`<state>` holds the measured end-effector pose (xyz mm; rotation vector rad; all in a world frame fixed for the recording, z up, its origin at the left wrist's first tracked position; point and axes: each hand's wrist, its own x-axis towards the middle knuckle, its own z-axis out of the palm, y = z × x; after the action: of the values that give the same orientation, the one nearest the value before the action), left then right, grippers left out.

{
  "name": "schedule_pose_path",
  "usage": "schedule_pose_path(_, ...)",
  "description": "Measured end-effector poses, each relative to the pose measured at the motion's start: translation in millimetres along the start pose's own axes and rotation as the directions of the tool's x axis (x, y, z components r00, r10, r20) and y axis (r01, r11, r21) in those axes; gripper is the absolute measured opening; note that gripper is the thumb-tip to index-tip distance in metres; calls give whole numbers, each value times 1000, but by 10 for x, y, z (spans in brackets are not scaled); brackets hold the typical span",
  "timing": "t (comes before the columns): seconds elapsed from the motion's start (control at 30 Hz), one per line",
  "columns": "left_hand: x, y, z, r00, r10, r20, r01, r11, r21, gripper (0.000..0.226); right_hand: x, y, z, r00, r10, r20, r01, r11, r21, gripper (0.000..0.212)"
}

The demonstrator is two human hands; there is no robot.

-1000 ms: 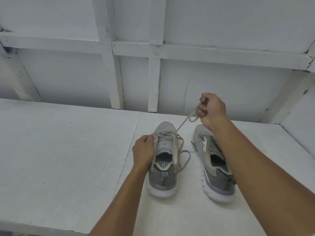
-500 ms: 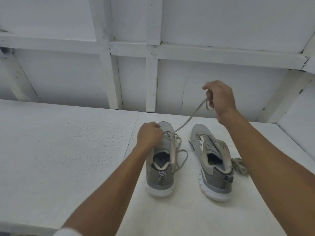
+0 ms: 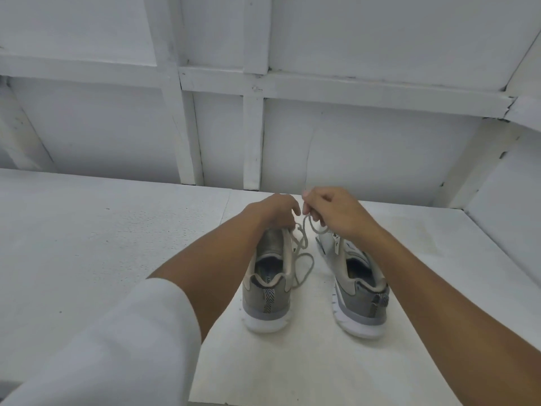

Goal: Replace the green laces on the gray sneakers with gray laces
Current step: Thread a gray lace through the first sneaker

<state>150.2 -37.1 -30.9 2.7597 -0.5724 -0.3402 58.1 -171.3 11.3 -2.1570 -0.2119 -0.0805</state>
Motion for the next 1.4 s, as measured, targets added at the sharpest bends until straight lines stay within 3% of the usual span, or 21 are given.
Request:
schedule_pose_path(0.07,-11,-28,-46,999,-39,-19,34,979,-203,41,-31,11,-3,997,21,72,-10,988,-157,36)
schedule_pose_path(0.13,-51,-39,-155,997,-62,-52,37,921,-389,47,-38,24,-15,989,55,136,-27,979,-203,26)
schedule_pose_path(0.23,-132,2,-382,992,-39,-121,-29,853,-521,44,-26,25,-51,975,122,185,-90,981,-172,17)
schedule_pose_path(0.33,-274,116,-636,985,15,-175,-118,794,-596,39,7,-3,-119,982,156,103,-139,977,-162,19)
schedule_pose_path(0.5,-551,346,-893,966,126,-224,-235,788,-569,40,132,-45,-224,988,140,-64,-148,977,-152,39)
schedule_pose_path(0.63,-735,497,-991,943,207,-260,-323,757,-569,39,284,11,-230,989,137,-48,-140,989,-56,19)
schedule_pose_path(0.9,-1152,622,-953,899,292,-325,-432,708,-559,30,493,157,-389,958,286,-22,-280,949,144,15)
schedule_pose_path(1.1,-1409,582,-572,908,333,-254,-419,741,-525,25,624,166,-519,920,388,-55,-353,881,315,25)
schedule_pose_path(1.23,-1521,573,-242,919,337,-204,-394,782,-483,23,666,110,-557,899,430,-78,-321,771,550,10)
schedule_pose_path(1.4,-1560,483,-16,945,311,-101,-327,882,-339,31,752,84,-542,885,438,-157,-337,836,432,9)
